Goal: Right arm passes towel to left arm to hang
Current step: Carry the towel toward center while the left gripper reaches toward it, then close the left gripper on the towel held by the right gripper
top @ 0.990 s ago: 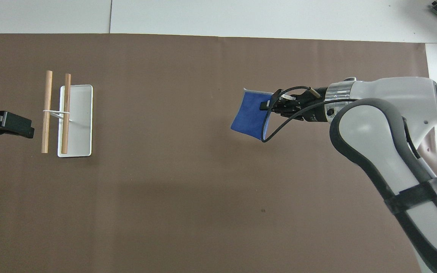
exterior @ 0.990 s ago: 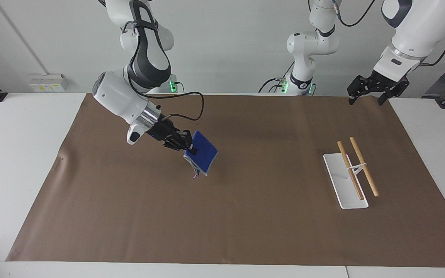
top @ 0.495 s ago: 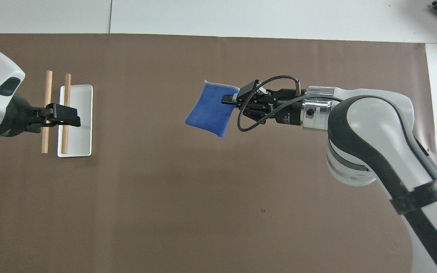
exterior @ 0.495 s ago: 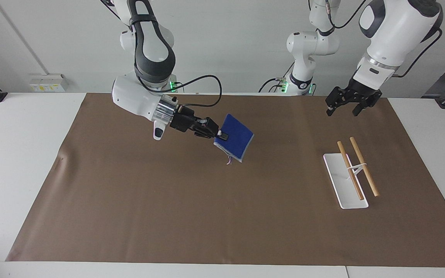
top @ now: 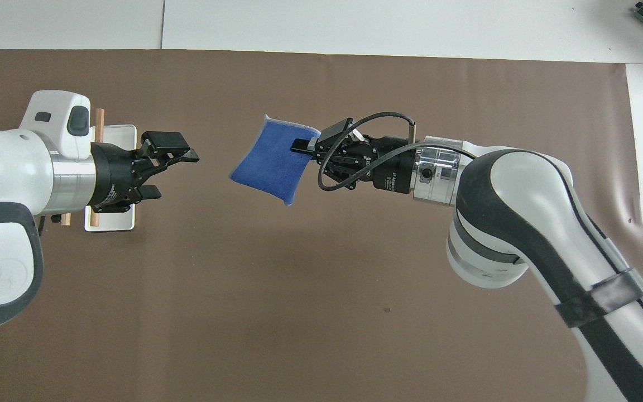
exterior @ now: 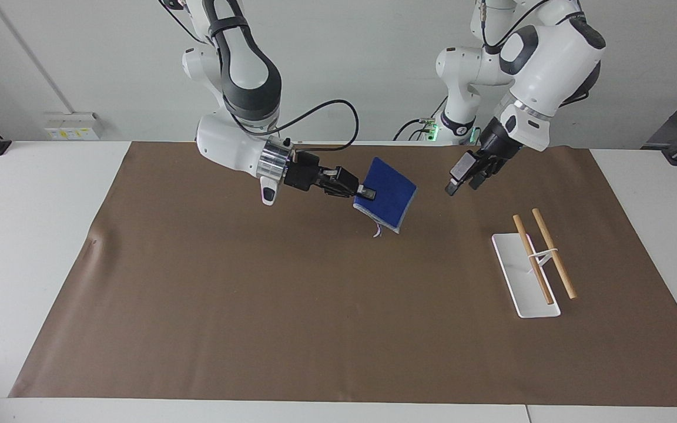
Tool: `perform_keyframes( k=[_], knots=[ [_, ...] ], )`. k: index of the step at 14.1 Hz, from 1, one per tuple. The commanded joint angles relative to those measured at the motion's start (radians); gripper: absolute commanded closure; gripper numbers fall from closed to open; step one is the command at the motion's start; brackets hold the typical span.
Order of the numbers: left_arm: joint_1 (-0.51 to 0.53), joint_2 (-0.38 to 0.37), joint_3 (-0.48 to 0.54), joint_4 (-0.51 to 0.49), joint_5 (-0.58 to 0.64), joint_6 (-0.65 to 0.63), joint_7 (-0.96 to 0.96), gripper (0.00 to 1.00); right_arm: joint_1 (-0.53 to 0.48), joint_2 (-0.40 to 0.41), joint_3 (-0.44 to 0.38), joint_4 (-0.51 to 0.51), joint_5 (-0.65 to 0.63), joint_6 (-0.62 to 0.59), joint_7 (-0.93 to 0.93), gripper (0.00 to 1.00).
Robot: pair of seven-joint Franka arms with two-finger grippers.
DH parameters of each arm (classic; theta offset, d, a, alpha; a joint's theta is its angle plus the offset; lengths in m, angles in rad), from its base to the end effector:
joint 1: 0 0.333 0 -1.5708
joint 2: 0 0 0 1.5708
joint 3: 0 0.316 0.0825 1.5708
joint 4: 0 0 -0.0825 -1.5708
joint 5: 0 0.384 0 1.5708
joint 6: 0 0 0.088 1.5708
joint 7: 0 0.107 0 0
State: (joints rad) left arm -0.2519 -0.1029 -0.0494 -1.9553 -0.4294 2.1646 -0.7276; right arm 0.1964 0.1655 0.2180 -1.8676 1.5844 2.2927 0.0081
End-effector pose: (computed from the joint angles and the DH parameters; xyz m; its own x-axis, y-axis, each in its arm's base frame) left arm 0.5287 -0.1825 0.5568 0.8261 0.5592 -0.0692 0.5220 -0.7133 0.4677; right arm 0.5760 0.2700 0.4761 0.8690 -0.3276 -0.3708 -0.4309 -0.1326 -0.8926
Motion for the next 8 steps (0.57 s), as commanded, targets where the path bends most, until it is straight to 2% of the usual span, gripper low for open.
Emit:
perform_keyframes(
  k=[1,4,8],
  knots=[
    [-0.055,-0.04,0.014,-0.082,-0.104,0.136,-0.133,0.0,-0.002,-0.012,0.007,-0.007,0.031,0.022,-0.019,1.0],
    [-0.153,-0.044,0.014,-0.146,-0.147,0.341,-0.283,0.0,0.0,-0.014,0.007,-0.012,0.029,0.039,-0.023,1.0],
    [-0.254,-0.034,0.014,-0.188,-0.19,0.516,-0.496,0.0,0.017,-0.012,0.007,-0.01,0.028,0.057,-0.023,1.0]
  ],
)
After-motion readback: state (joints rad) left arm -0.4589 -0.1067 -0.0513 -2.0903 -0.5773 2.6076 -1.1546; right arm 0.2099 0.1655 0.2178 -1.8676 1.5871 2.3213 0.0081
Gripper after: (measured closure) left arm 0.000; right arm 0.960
